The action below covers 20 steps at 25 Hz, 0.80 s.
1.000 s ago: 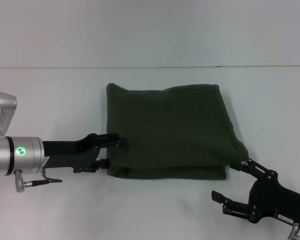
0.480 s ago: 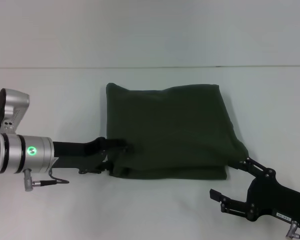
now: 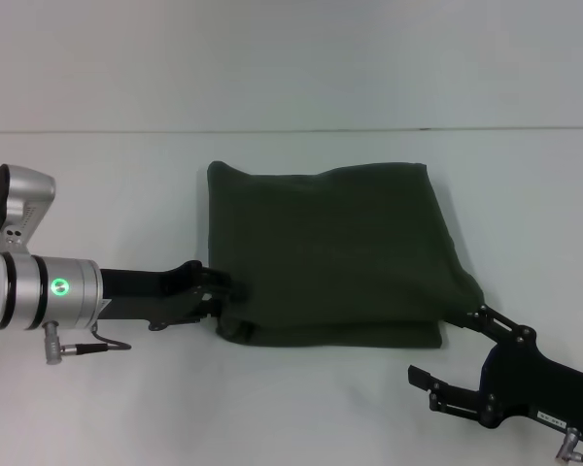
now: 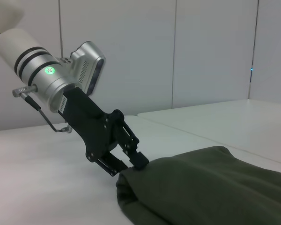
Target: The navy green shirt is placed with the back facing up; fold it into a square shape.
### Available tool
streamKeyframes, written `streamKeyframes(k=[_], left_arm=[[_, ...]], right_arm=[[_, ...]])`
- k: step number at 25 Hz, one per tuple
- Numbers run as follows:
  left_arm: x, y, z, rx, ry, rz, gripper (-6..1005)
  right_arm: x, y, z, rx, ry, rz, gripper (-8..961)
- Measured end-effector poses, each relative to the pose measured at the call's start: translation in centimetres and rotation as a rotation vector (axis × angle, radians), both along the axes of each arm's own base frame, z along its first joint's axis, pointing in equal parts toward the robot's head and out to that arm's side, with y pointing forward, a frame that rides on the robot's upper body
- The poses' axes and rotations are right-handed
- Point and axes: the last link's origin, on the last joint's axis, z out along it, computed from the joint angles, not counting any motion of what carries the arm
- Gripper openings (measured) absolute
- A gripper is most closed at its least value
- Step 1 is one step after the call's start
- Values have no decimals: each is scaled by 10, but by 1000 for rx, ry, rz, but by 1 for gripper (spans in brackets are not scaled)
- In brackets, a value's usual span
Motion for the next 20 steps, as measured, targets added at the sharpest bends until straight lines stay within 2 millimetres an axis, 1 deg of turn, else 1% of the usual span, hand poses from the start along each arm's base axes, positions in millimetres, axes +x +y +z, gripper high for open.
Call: streamKeyframes(k=[3,4,11,17,20], left_arm=[[1,0,-1,-2,2,-4,540],[1,0,-1,-1,3,-6,277],[-1,-2,-2,8,3,-21,33],[-3,-3,0,28,-10,-35,24],[-7,-5,3,37,-9,-26,19]], right_arm=[[0,0,0,1,2,1,942],[-1,1,0,0,2,2,942],[-1,1,1,0,5,5,942],[-4,5,2,4,8,11,942],[-4,6,2,6,7,12,941]])
